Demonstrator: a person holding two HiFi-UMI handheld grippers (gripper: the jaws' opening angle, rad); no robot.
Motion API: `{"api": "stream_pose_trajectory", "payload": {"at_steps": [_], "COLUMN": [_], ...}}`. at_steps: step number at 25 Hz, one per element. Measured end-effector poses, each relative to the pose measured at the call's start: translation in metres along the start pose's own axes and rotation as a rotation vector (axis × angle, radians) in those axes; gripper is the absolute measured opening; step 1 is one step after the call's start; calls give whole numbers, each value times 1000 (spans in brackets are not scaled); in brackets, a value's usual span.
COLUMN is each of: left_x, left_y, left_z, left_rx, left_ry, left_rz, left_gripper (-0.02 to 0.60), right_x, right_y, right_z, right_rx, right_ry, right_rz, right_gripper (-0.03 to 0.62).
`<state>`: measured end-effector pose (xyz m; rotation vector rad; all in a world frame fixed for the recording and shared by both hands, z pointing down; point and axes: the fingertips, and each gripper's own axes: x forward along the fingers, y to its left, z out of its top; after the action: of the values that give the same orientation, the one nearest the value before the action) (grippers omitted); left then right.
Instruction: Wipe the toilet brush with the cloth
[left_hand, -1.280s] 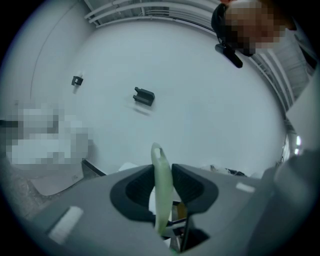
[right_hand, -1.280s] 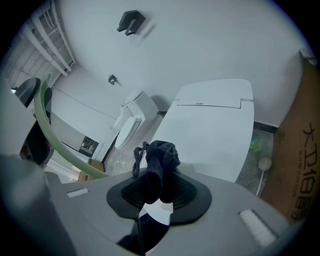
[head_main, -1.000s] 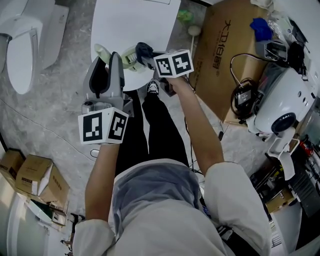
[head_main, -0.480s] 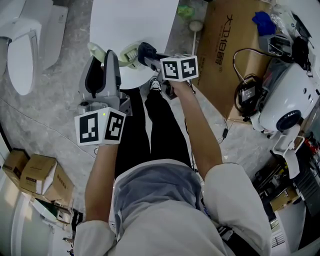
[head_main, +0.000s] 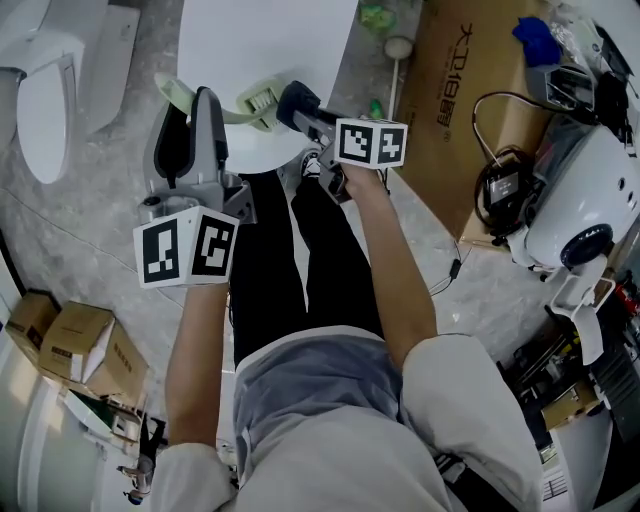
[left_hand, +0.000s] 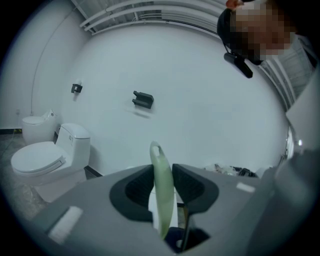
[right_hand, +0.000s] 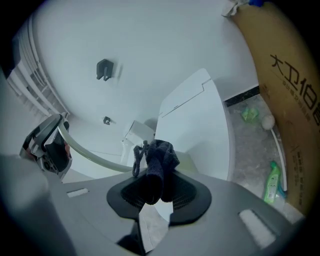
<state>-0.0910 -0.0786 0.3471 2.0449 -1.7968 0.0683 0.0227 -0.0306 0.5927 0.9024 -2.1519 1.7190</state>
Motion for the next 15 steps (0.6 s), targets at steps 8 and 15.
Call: {"api": "stream_pose_trajectory", "payload": {"at_steps": [8,15], "left_x": [4,4], "left_y": [-4,-4], "left_z": [-2,-2], "left_rx": [14,29], "left_ry": [-13,-13], "left_rz": [10,4], "left_gripper": [0,0], "right_x": [-1,4], "right_y": [-14,-37], "right_z": [-6,-24], "right_rx": [76,141], "right_ry": [-43,-39], "right_rz": [28,-3], "right_gripper": [83,81]}}
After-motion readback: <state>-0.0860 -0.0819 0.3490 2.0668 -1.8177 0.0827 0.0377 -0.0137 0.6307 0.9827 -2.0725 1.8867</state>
